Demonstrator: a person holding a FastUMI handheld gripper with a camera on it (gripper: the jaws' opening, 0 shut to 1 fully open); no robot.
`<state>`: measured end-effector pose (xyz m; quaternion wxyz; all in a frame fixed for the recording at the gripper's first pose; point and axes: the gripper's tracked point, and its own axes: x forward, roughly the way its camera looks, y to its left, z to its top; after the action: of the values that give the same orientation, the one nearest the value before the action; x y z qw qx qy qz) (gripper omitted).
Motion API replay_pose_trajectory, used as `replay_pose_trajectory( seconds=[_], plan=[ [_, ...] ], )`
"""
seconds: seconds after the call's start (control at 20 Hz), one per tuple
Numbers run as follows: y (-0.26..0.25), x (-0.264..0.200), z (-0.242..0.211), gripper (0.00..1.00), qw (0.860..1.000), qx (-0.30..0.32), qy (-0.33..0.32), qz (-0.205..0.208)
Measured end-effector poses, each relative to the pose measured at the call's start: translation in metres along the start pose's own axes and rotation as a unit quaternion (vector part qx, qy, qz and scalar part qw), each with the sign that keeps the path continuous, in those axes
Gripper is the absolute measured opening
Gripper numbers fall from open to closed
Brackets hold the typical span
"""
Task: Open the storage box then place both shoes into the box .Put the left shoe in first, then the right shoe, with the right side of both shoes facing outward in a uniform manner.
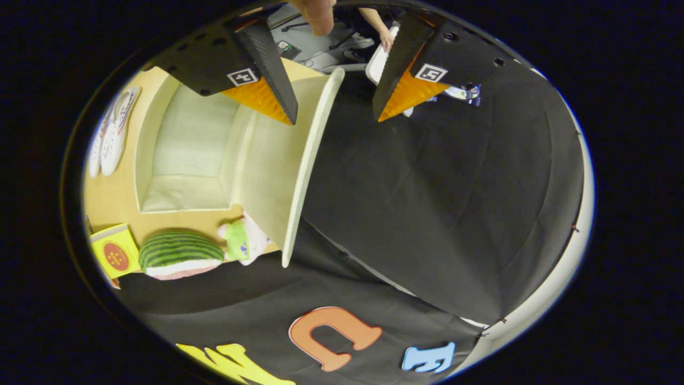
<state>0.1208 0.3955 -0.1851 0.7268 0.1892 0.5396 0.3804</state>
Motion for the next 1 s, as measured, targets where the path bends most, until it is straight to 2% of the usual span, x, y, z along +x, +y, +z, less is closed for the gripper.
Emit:
replay_pose_trajectory(
  seconds=[0.1, 0.3, 0.65, 0.85, 1.0],
  plan=[
    [-0.003, 0.0, -0.009, 0.92, 1.0, -0.004, 0.012, -0.005],
    [-0.037, -0.018, -0.004, 0.92, 0.998, -0.02, -0.003, -0.051],
    [-0.16, -0.073, -0.024, 0.93, 0.988, -0.003, 0.009, -0.152],
    [-0.257, -0.112, -0.048, 0.93, 0.967, -0.031, 0.04, -0.251],
    [-0.313, -0.13, -0.073, 0.94, 0.954, -0.02, 0.067, -0.291]
  ],
)
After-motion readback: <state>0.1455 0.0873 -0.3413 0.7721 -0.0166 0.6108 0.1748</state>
